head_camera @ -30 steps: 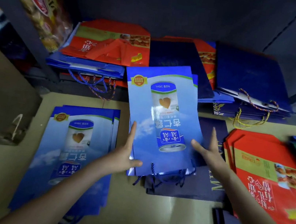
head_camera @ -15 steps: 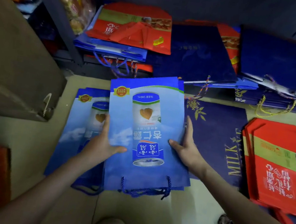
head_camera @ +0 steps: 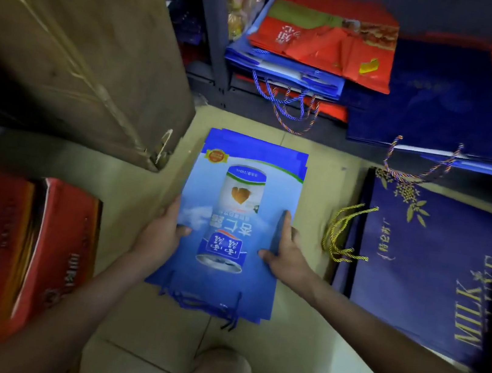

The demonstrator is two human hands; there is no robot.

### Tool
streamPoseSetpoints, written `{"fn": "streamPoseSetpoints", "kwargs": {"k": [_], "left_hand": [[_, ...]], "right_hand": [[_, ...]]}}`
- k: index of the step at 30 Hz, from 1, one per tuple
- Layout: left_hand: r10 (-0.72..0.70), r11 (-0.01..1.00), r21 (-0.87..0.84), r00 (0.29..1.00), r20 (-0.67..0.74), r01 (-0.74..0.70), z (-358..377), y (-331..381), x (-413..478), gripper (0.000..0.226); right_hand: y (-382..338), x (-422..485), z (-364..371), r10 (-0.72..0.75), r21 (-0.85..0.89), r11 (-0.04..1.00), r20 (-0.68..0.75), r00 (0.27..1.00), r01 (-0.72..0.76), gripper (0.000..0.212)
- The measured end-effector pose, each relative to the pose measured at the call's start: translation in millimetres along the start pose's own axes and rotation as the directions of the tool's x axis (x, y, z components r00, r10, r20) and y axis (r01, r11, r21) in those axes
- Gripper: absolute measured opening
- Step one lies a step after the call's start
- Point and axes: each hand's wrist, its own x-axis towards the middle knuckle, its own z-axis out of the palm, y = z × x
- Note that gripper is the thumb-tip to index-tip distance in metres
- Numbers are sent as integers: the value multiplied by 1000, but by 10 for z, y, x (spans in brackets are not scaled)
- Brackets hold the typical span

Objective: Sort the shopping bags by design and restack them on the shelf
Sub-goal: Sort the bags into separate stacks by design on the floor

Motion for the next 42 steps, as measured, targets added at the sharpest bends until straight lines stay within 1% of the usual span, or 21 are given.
{"fn": "streamPoseSetpoints", "kwargs": {"k": [3,5,7,8,10,12,14,16,19,20,22,24,28,30,31,33,35,37,39,41,42], "left_hand": [[48,999,20,996,-73,-46,12,81,107,66],[14,999,-33,992,-128,-18,28,88,174,64],[-36,999,-39,992,-125,31,35,87,231,58],[-46,999,8,995,-91,47,45,85,248,54],[-17,986,163,1000,-24,20,74,103,283,52],[49,966,256,998,-34,-39,81,210,371,56],[183,951,276,973,-138,-139,37,466,555,64],[354,901,352,899,-258,-254,-62,863,830,72],[513,818,457,802,-306,-348,-240,1627,1248,84],[553,791,490,771,-317,-366,-289,1862,1385,89],[597,741,551,751,-281,-383,-381,2273,1614,92],[640,696,571,738,-216,-436,-434,2554,1843,84],[564,703,533,825,-16,-470,-431,2792,2075,71],[542,705,543,840,1,-456,-370,2831,2063,68],[556,688,571,831,-20,-447,-346,2851,2036,67],[613,622,653,787,-64,-431,-324,2866,1954,69],[666,553,705,744,-53,-444,-307,2831,1855,75],[700,506,724,714,-27,-469,-271,2757,1761,74],[738,489,728,673,-50,-481,-233,2701,1647,60],[756,471,739,652,-55,-483,-236,2706,1513,39],[777,459,733,626,-58,-502,-232,2714,1468,30]], "right_hand": [[-1,129,-11,-59,-82,995,-16,998,57,94],[-3,191,-33,-87,-125,988,-6,996,85,93],[5,225,-56,-85,-228,970,36,996,90,90],[11,238,-74,-71,-318,944,63,996,87,88],[4,261,-135,-64,-511,854,86,994,99,85],[-62,303,-269,-130,-617,778,25,991,117,80],[-163,359,-488,-238,-645,755,-107,965,114,72],[-273,434,-786,-381,-681,718,-215,899,142,70],[-402,527,-1265,-510,-745,653,-301,806,135,86],[-456,550,-1416,-534,-754,645,-326,780,126,90],[-556,589,-1692,-567,-753,650,-387,727,106,92],[-597,628,-1896,-571,-741,667,-433,698,85,90],[-535,686,-2070,-544,-700,709,-462,701,88,80],[-476,692,-2090,-543,-689,717,-461,702,102,75],[-455,697,-2097,-537,-679,727,-467,702,105,72],[-441,705,-2097,-508,-649,754,-483,713,98,67],[-456,711,-2092,-485,-620,778,-499,718,95,67],[-475,710,-2080,-456,-593,802,-527,717,75,72],[-518,693,-2060,-425,-593,804,-526,737,40,81],[-585,661,-2048,-392,-599,800,-485,782,30,90],[-613,636,-2041,-389,-606,795,-455,801,42,93]]}}
